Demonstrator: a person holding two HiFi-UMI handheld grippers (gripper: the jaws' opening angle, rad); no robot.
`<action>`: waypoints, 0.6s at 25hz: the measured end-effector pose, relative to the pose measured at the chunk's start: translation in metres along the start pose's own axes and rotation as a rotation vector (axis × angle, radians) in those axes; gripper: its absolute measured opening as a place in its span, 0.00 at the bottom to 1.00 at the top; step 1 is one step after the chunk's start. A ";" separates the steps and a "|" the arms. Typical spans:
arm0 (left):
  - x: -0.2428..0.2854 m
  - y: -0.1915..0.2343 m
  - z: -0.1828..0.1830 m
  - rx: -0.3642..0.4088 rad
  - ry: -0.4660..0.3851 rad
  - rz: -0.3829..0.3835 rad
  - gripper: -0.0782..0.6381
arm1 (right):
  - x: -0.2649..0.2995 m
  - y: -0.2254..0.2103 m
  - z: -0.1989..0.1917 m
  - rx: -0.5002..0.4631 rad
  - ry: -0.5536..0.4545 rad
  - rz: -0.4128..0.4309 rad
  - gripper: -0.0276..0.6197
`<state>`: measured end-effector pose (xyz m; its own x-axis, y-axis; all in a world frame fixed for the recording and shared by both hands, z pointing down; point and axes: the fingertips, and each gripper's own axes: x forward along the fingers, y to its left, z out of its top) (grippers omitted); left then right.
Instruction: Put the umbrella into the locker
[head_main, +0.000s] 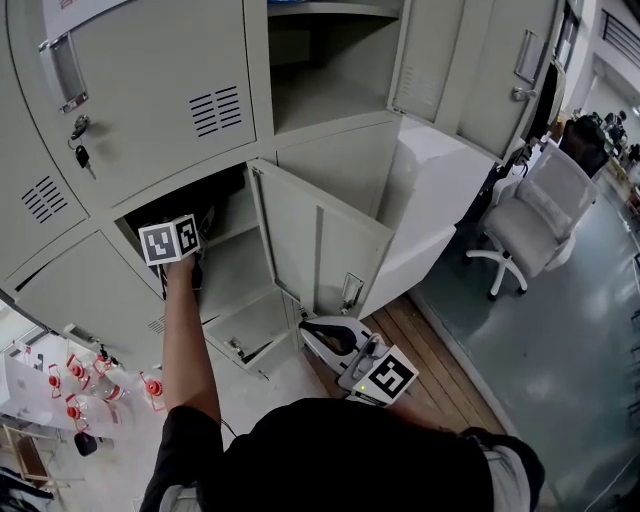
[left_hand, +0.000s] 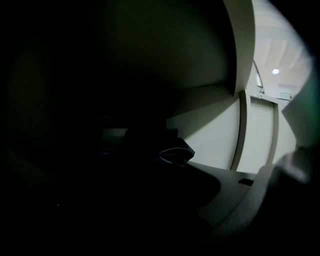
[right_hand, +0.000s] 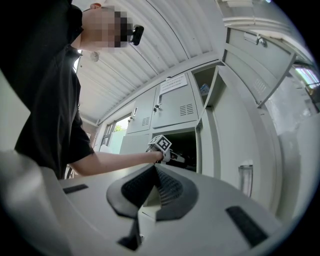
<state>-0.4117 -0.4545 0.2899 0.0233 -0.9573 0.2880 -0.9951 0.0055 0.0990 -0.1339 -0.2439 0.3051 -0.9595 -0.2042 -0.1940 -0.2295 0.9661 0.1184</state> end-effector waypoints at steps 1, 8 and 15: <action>0.002 0.001 -0.002 -0.002 0.003 0.000 0.43 | 0.000 0.001 0.001 -0.001 -0.003 0.001 0.06; 0.008 0.010 -0.003 -0.008 0.021 0.003 0.43 | -0.009 -0.002 0.002 -0.004 0.027 -0.032 0.06; 0.010 0.011 -0.004 0.014 0.048 0.019 0.43 | -0.015 -0.004 0.001 -0.007 0.043 -0.057 0.06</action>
<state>-0.4224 -0.4629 0.2982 0.0090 -0.9420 0.3355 -0.9966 0.0189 0.0797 -0.1182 -0.2440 0.3062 -0.9510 -0.2657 -0.1582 -0.2849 0.9517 0.1148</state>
